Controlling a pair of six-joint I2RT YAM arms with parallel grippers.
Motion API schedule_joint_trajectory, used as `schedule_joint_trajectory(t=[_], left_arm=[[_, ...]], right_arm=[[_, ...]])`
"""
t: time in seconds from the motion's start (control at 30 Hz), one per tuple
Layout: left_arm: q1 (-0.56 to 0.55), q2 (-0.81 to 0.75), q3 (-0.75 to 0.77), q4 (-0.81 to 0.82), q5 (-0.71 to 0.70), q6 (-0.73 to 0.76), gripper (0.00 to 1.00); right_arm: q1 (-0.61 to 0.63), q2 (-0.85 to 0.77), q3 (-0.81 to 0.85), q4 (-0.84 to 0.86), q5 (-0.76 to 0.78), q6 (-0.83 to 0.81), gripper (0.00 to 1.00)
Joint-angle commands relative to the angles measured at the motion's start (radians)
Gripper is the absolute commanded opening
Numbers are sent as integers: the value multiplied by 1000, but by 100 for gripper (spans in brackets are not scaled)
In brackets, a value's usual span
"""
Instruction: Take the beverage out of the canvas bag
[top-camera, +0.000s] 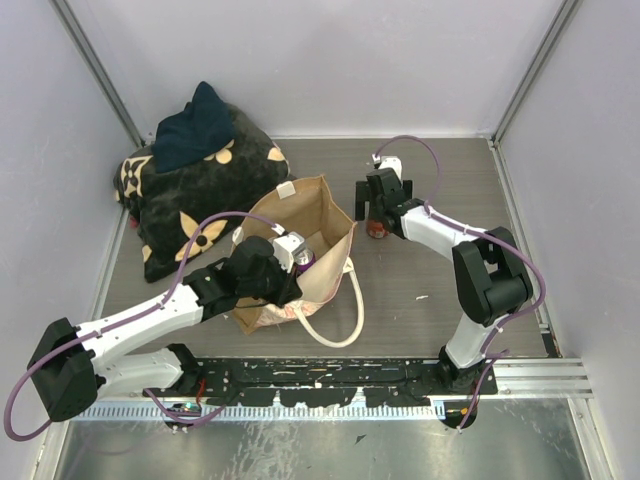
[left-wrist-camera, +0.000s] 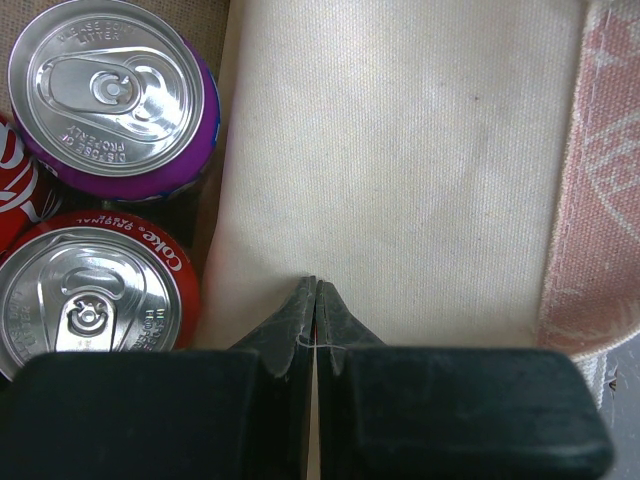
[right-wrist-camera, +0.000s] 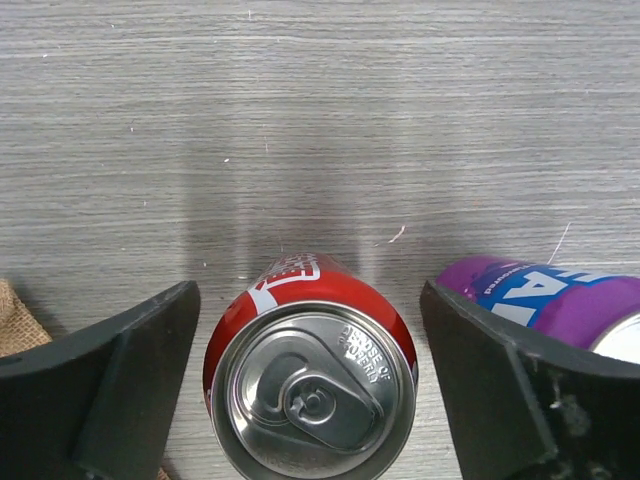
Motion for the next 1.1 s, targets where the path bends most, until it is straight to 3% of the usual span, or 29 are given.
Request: schedule_joint_trajectory(t=[0.0,0.23,0.5,0.77,0.9,1.07], left_arm=[[1,7,-6,-76,-16,24,9],[1,0,-7,-77,-16,25,9],[1,-30,-5,-91,-48,19,8],[1,-125,6,-169,-134,8,8],[0,-186,20,-204,-166,-3,9],[1,-248,51,-229,-173,-27,9]], right_arm=[[-3,-3,59,9,24,10,100],[-1,-54,156,-49,32,11,100],[53,-249,352,-208,31,24,97],[314,-304,570,-379,3,-57,74],[407,-274,597,-419,-44,-51,60],[481,-242,545,-436,-52,-25,53]])
